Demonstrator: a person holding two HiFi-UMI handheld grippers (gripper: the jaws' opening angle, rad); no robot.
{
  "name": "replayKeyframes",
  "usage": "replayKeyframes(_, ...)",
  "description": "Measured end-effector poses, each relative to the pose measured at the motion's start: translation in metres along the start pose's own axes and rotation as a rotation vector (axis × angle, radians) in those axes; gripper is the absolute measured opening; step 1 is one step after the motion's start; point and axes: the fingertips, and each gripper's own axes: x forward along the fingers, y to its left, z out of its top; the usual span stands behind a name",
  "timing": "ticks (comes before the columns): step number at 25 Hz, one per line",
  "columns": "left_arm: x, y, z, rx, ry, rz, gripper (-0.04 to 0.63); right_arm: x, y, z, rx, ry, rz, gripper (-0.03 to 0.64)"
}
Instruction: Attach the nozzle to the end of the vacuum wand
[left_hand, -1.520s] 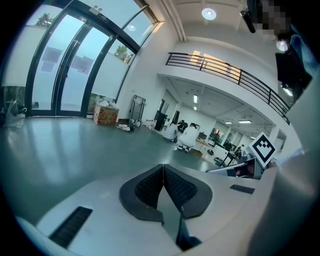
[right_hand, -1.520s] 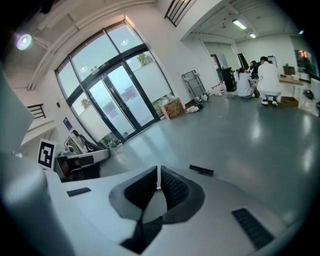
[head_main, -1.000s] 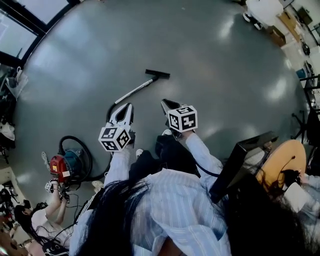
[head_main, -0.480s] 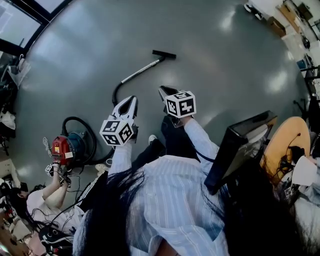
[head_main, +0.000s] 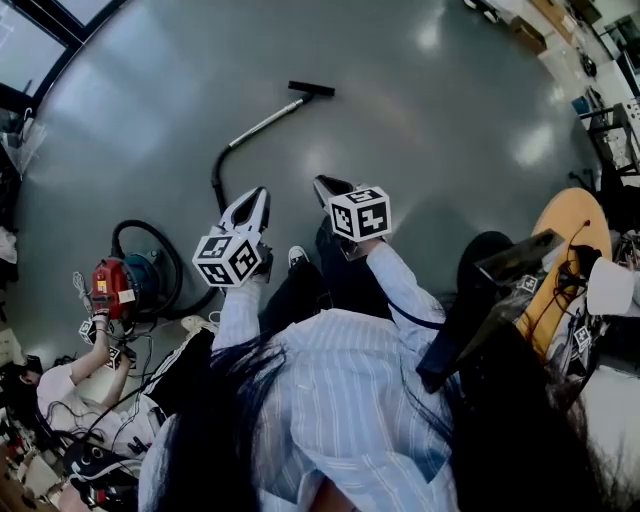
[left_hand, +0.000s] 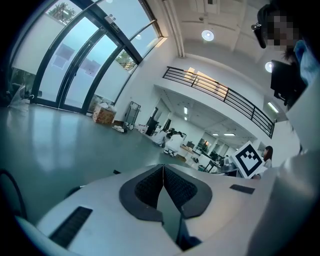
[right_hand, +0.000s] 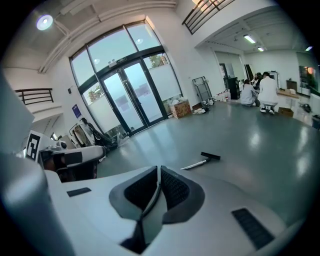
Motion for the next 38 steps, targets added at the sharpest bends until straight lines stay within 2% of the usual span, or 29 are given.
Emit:
replayKeyframes(8, 0.001, -0.051, -0.009, 0.001, -0.037, -0.043, 0.008, -0.050, -0.014, -0.005, -0.021, -0.031, -0.016, 0.026)
replayKeyframes(15, 0.004, -0.099, -0.021, -0.025, -0.109, -0.013, 0.008, -0.103, -0.039, -0.031, -0.063, -0.022, 0.010, 0.026)
replayKeyframes(18, 0.007, -0.134, -0.040, -0.036, -0.125, -0.007, 0.008, -0.128, -0.057, -0.051, -0.078, -0.009, 0.020, 0.026)
replayKeyframes(24, 0.010, -0.196, -0.092, -0.034, -0.079, 0.001, 0.008, -0.170, -0.079, -0.086, -0.080, 0.007, 0.055, 0.026)
replayKeyframes(29, 0.001, -0.218, -0.108, -0.024, -0.072, 0.009, 0.008, -0.183, -0.074, -0.095, -0.091, 0.000, 0.092, 0.026)
replayKeyframes(38, -0.008, -0.229, -0.117, -0.032, -0.087, 0.033, 0.008, -0.197, -0.065, -0.104, -0.124, 0.004, 0.122, 0.026)
